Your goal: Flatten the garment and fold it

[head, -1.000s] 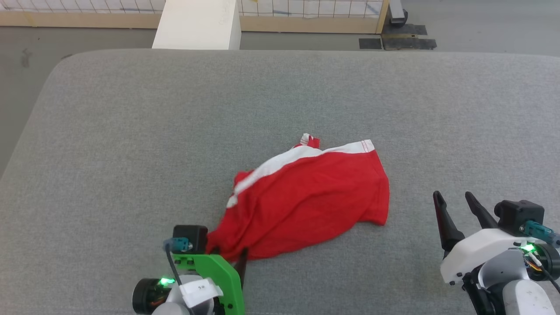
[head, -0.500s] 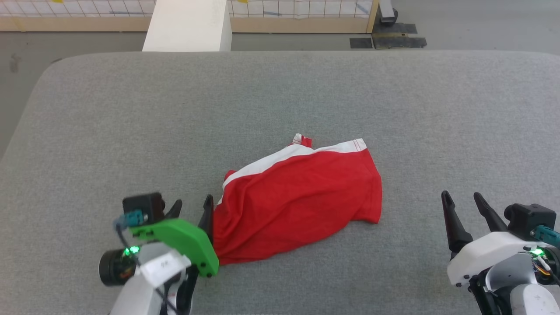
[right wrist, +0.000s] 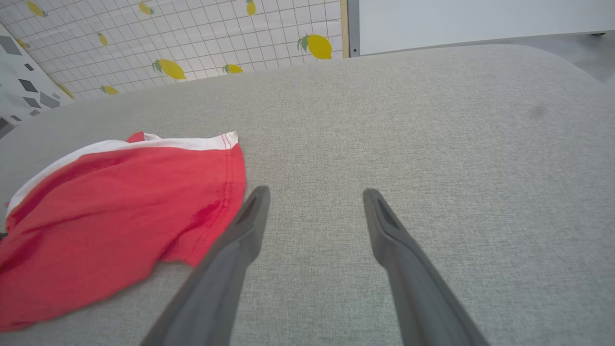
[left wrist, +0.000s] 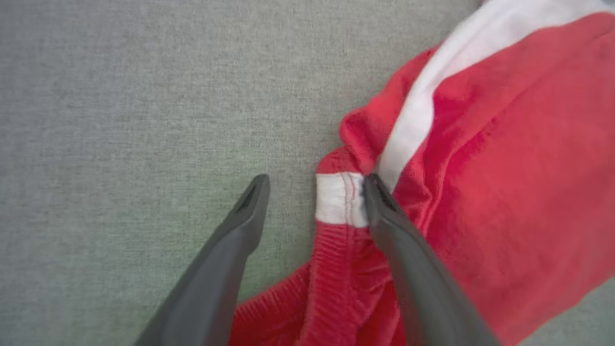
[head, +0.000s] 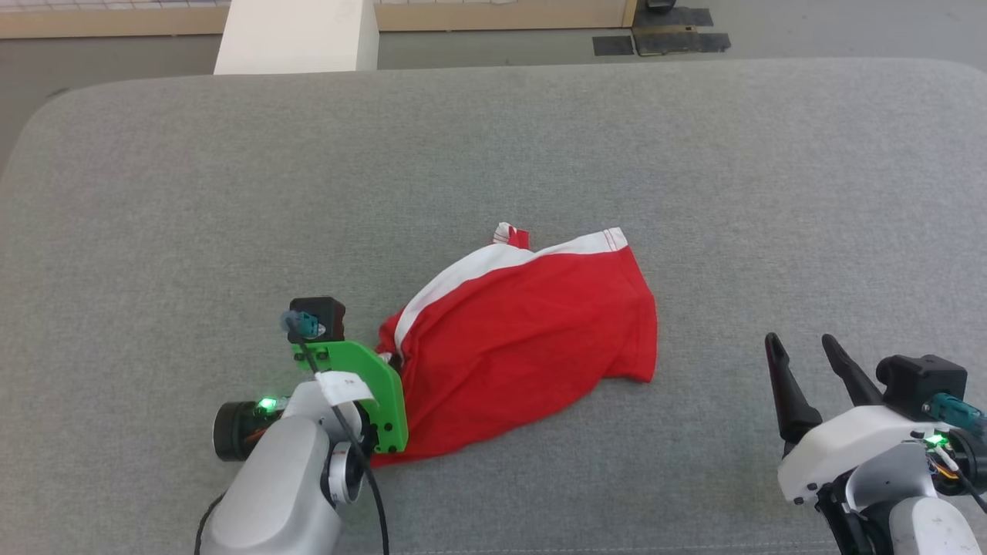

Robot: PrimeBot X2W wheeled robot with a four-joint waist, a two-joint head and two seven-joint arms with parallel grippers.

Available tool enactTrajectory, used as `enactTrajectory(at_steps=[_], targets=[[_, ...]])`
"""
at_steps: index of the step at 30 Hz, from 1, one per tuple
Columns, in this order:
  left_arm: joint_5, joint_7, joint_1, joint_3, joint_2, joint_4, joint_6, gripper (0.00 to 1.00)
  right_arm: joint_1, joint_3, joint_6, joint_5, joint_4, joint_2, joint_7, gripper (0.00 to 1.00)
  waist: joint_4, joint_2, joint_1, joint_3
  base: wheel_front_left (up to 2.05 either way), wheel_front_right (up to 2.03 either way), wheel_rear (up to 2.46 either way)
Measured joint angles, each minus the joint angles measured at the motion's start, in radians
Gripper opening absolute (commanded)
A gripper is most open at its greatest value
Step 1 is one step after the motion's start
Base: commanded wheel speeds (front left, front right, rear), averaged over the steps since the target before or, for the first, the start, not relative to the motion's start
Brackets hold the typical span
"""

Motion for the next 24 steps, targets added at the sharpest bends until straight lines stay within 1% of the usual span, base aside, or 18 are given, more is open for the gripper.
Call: enactTrajectory(at_steps=[5, 7, 8, 9, 10, 14, 17, 19, 24], targets=[[0.009, 0.007, -0.034, -0.019, 0.002, 0.049, 0.002, 1.0, -0.001, 0.003, 0.0, 0.004, -0.001, 0.0, 0.001, 1.0, -0.01, 0.0, 0.0, 0.008, 0.0, 0.0, 0.0], [0.012, -0.001, -0.037, -0.031, 0.003, 0.053, -0.009, 1.0, -0.001, 0.004, 0.0, 0.006, -0.001, 0.0, 0.001, 1.0, -0.01, 0.0, 0.0, 0.009, 0.0, 0.0, 0.0], [0.012, -0.004, -0.037, -0.035, 0.003, 0.053, -0.017, 0.47, -0.001, 0.004, 0.0, 0.006, -0.001, 0.0, 0.002, 1.0, -0.009, 0.0, 0.0, 0.009, 0.0, 0.0, 0.0], [0.012, -0.008, -0.037, -0.038, 0.005, 0.054, -0.025, 0.15, -0.001, 0.003, 0.0, 0.007, -0.001, 0.0, 0.002, 1.0, -0.008, 0.0, 0.0, 0.008, 0.0, 0.0, 0.0], [0.011, -0.008, -0.037, -0.043, 0.004, 0.056, -0.034, 0.0, -0.001, 0.003, 0.0, 0.007, -0.001, 0.0, 0.002, 1.0, -0.006, 0.0, 0.0, 0.007, 0.0, 0.0, 0.0], [0.007, -0.001, -0.037, -0.058, 0.0, 0.057, -0.058, 0.0, -0.001, 0.004, 0.0, 0.007, -0.001, 0.0, 0.003, 1.0, -0.001, 0.0, 0.0, 0.003, 0.0, 0.0, 0.0], [0.002, -0.042, -0.036, -0.05, -0.001, 0.051, -0.056, 0.0, -0.001, 0.005, 0.0, 0.007, -0.001, 0.0, 0.003, 1.0, 0.002, 0.0, 0.0, -0.001, 0.0, 0.0, 0.0], [0.002, -0.082, -0.036, -0.035, -0.001, 0.038, -0.047, 0.0, -0.001, 0.005, 0.0, 0.007, -0.001, 0.0, 0.004, 1.0, 0.003, 0.0, 0.0, -0.005, 0.0, 0.0, 0.0], [-0.015, -0.236, -0.034, 0.041, 0.002, -0.012, 0.006, 0.0, -0.001, 0.003, 0.0, 0.007, -0.001, 0.0, 0.007, 1.0, 0.003, 0.0, 0.0, -0.02, 0.0, 0.0, 0.0]])
